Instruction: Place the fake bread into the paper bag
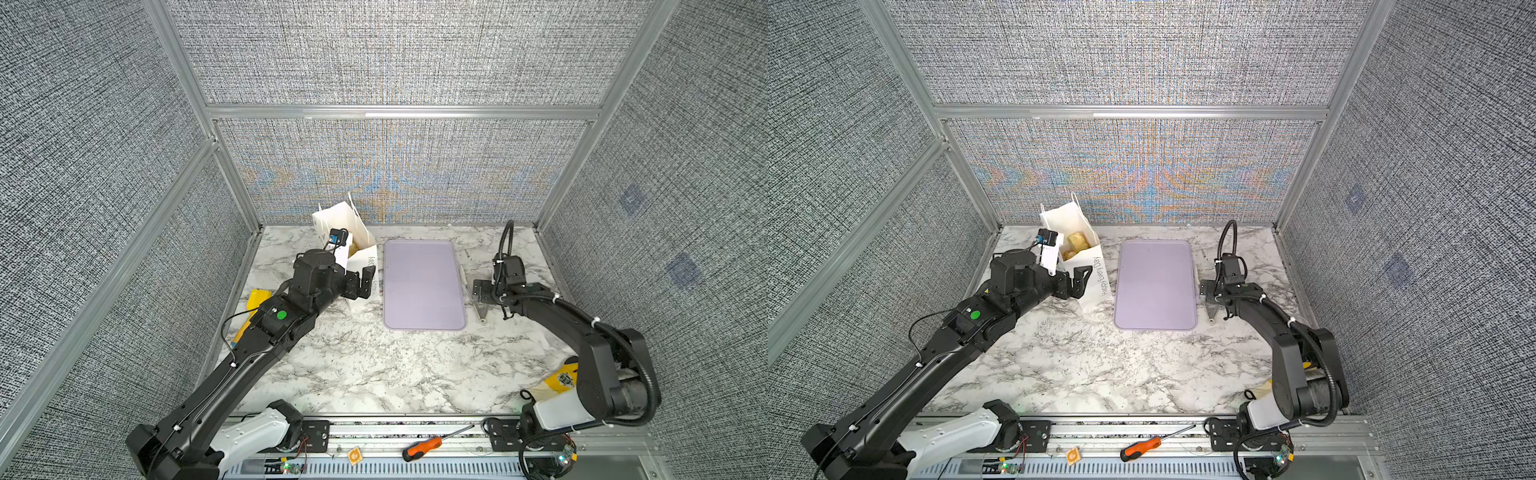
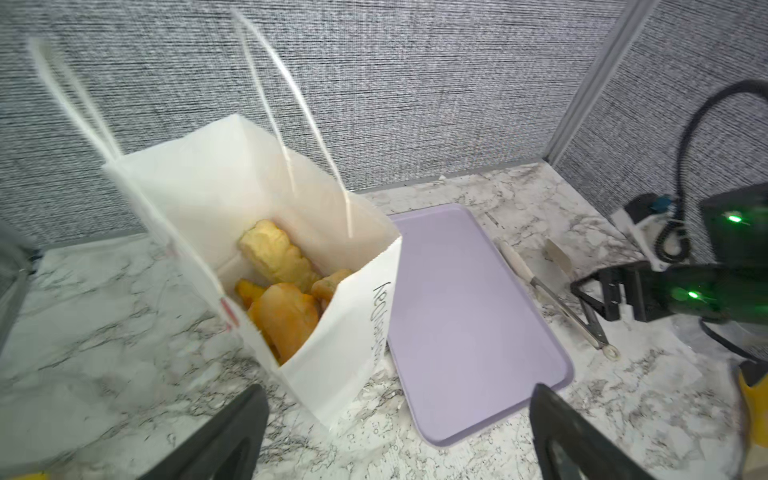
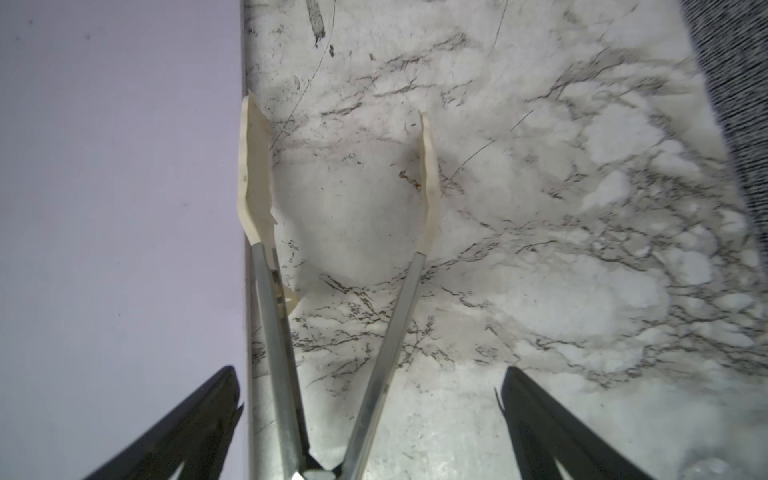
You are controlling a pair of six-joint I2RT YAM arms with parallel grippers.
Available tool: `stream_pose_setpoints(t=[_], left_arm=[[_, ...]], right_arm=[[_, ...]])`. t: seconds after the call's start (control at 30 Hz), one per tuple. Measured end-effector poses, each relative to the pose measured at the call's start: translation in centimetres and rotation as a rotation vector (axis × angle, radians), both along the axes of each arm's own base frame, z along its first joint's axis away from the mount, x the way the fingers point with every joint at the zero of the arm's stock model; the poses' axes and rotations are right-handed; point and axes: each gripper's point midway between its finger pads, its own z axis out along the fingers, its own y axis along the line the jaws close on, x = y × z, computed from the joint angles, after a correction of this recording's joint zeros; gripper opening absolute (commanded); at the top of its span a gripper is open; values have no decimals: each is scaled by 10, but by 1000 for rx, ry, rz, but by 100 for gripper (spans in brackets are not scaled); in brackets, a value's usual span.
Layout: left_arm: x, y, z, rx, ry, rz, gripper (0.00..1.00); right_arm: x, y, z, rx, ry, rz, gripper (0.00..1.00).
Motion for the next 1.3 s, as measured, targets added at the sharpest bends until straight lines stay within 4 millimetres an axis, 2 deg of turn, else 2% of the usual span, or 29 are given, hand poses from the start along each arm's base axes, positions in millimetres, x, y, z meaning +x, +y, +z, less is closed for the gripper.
stream_pose_setpoints(t=[0.23, 0.4, 0.5, 0.8, 0.9, 1.03, 1.17, 1.3], left_arm=[[0, 52, -25, 39, -22, 250, 99], [-7, 90, -53, 81, -29, 426, 99], [-12, 110, -68, 87, -45, 517, 99], [-20, 145, -97, 116, -104, 680, 99], [-20, 153, -105, 145, -127, 712, 99], [-18, 162, -114, 188, -170, 738, 99], [-12, 174, -131, 246, -224, 756, 99], [-5, 198, -148, 292, -253, 826, 99]], right_arm=[[-22, -19, 13, -110, -192, 18, 100], [-37, -33, 9, -164, -330, 12, 99], [-40, -44, 6, -179, -392, -16, 100], [-19, -66, -5, -158, -501, -75, 99], [-11, -64, -6, -132, -542, -69, 99], [-14, -59, -24, -113, -534, -44, 99], [5, -59, -1, -105, -605, -49, 99], [9, -61, 0, -89, -604, -50, 99]])
